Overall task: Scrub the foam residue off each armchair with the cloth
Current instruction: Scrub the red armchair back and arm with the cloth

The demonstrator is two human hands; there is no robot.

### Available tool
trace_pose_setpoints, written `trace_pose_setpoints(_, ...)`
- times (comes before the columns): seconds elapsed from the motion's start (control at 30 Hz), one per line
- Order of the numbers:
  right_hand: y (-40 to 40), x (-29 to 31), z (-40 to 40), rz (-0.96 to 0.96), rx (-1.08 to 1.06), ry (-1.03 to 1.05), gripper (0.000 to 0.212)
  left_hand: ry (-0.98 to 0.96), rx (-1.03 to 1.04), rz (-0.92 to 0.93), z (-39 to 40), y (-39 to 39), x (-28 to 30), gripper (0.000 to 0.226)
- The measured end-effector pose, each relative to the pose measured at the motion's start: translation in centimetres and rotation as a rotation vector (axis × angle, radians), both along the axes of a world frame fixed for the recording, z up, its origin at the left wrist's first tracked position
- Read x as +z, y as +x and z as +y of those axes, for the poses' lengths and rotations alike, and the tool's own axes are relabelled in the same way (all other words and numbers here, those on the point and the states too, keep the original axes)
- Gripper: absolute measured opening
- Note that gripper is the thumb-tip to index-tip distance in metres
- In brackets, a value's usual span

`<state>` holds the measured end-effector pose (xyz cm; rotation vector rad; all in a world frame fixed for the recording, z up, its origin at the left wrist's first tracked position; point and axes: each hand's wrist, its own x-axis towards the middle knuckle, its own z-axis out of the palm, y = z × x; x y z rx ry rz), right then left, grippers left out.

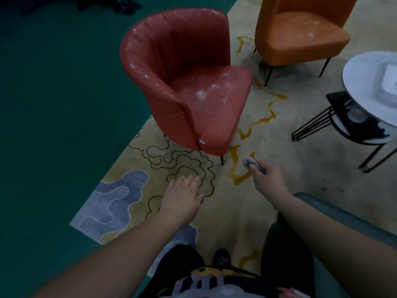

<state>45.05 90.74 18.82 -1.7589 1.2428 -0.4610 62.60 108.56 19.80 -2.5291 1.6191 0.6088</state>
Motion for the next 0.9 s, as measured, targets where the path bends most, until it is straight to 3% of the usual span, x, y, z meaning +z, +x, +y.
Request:
trace_pose_setpoints(0.17,4.0,-1.0,-5.5,0.055,0.031,0.008,0.022,0.012,-0.078,-0.051,-5.6,4.8,-0.3,0.062)
trace_pose_setpoints(0.47,7.5,-1.0,-14.7,0.09,-0.129,0.002,0.027,-0.007,-0.187,-0.066,-17.9,11.5,-1.2,0.064)
trace_pose_setpoints(0.7,7.1,-2.6,-23.1,0.118,-0.17,0.014,0.025,0.028,-0.206,-0.033,-27.2,12.3,-2.5,0.067)
trace_pose_setpoints(0.9,6.3,-3.0,-35.1,0.129,-0.028,0.001,0.024,0.063,-0.15,-0.072,-37.5,11.0,-4.0,0.066)
